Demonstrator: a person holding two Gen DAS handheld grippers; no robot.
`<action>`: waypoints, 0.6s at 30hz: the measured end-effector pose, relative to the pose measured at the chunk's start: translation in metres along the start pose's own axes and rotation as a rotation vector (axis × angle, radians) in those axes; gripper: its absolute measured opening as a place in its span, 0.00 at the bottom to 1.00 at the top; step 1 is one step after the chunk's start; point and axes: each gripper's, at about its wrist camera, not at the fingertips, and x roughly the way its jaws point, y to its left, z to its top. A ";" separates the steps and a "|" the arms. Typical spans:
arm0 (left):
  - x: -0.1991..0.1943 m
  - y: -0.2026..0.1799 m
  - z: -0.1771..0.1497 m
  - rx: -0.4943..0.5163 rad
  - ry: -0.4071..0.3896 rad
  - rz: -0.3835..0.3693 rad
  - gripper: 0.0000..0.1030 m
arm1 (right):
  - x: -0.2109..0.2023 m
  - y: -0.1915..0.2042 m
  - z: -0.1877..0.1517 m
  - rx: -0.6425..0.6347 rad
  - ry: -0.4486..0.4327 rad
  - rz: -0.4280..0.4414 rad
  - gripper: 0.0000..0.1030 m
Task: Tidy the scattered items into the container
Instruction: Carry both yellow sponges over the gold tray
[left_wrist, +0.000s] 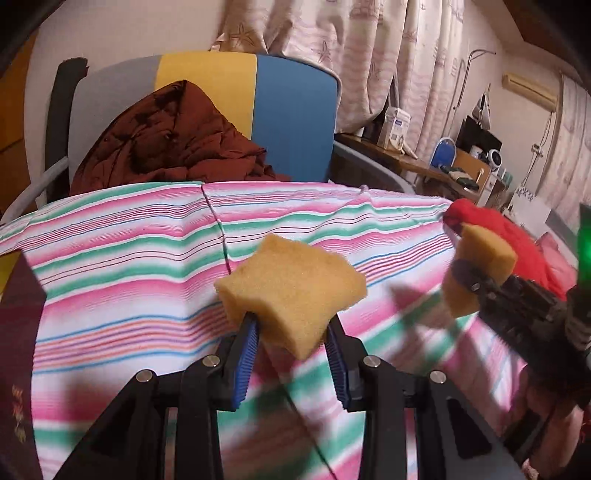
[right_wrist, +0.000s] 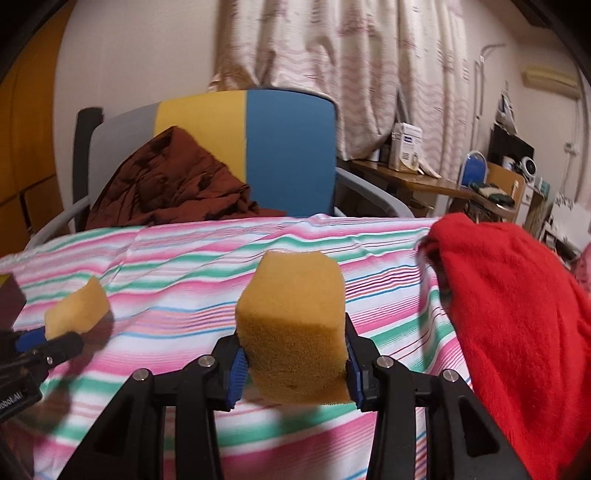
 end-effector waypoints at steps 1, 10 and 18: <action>-0.010 -0.001 -0.003 -0.003 -0.013 -0.012 0.34 | -0.005 0.008 -0.002 -0.025 0.000 0.007 0.43; -0.103 0.005 -0.032 0.038 -0.099 -0.077 0.35 | -0.054 0.071 -0.016 -0.146 -0.009 0.150 0.43; -0.168 0.061 -0.057 -0.070 -0.149 -0.021 0.35 | -0.090 0.132 -0.014 -0.102 -0.004 0.384 0.43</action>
